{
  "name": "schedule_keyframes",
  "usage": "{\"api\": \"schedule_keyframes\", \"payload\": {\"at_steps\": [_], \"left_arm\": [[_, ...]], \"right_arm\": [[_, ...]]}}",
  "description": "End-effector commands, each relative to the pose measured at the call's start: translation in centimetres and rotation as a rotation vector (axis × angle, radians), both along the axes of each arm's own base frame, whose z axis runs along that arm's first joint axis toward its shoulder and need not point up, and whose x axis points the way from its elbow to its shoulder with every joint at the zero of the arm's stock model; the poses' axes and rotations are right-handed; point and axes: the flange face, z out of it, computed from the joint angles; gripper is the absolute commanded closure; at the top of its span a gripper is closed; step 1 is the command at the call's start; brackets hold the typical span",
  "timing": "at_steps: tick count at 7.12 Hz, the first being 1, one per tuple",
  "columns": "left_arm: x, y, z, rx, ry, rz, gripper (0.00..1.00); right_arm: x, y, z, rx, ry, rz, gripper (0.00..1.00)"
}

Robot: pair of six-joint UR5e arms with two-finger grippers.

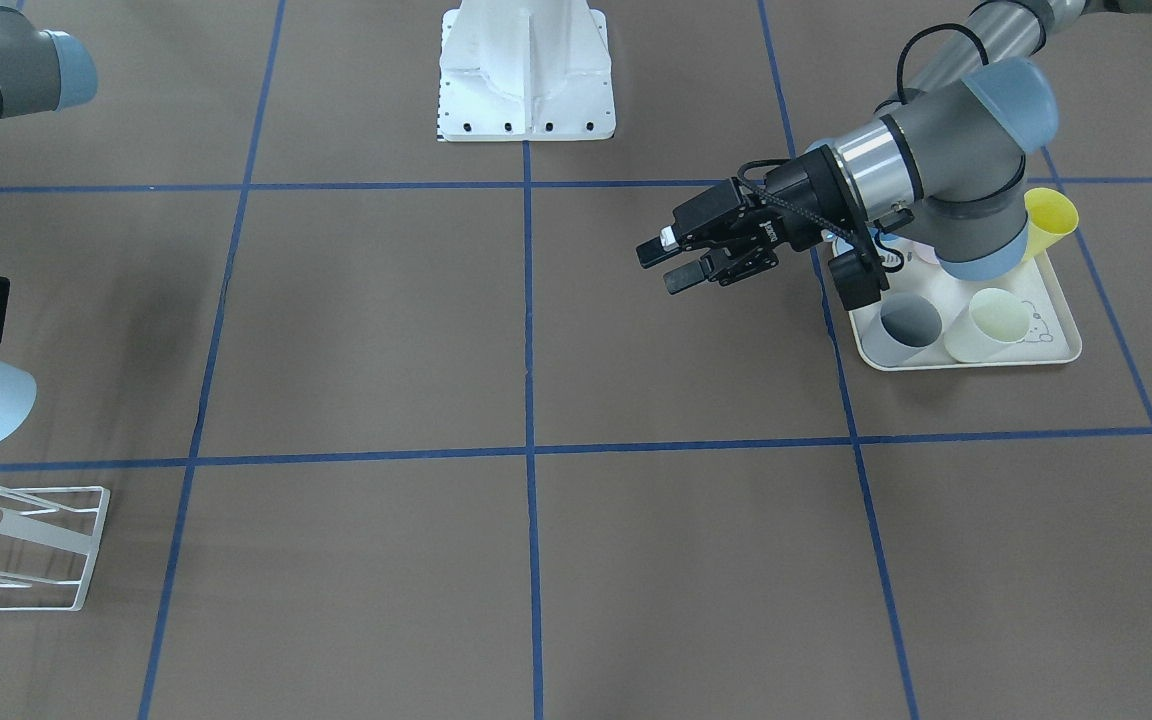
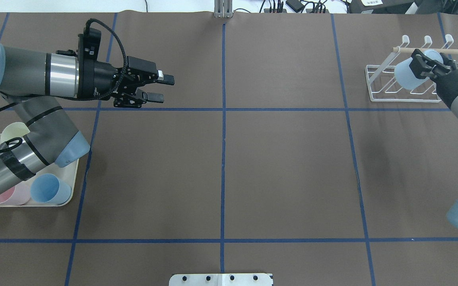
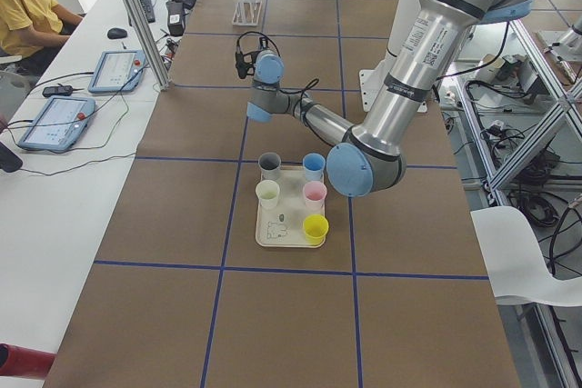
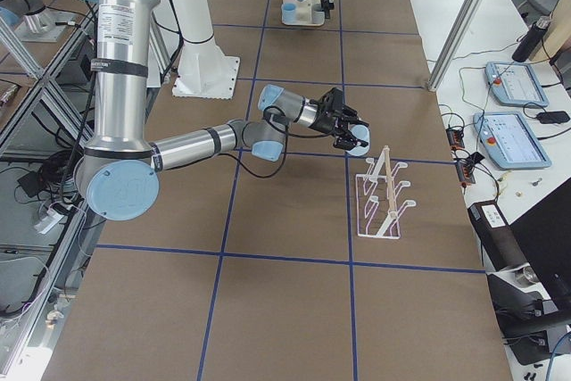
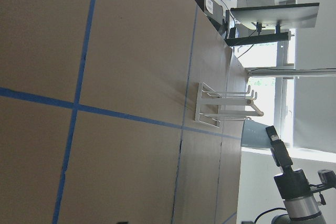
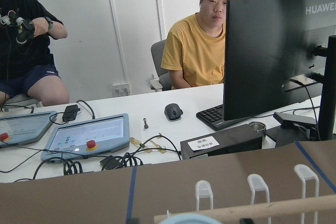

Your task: Transfer IKEA cup to right arm and place on rack

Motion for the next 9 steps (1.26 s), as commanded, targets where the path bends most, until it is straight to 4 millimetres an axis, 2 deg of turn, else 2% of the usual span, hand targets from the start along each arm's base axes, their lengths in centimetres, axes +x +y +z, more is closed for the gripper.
{"api": "schedule_keyframes", "payload": {"at_steps": [1,4,9], "left_arm": [[0.0,0.0,0.0,0.001,0.001,0.0,0.23],[0.0,0.1,-0.1,0.003,0.003,0.0,0.24],[0.0,0.1,-0.1,0.003,0.003,0.0,0.24]], "right_arm": [[0.7,-0.1,0.6,-0.001,0.042,0.003,1.0],[-0.4,-1.1,3.0,-0.031,0.072,-0.002,1.0],[0.3,-1.6,3.2,-0.028,0.096,0.01,1.0]]}}
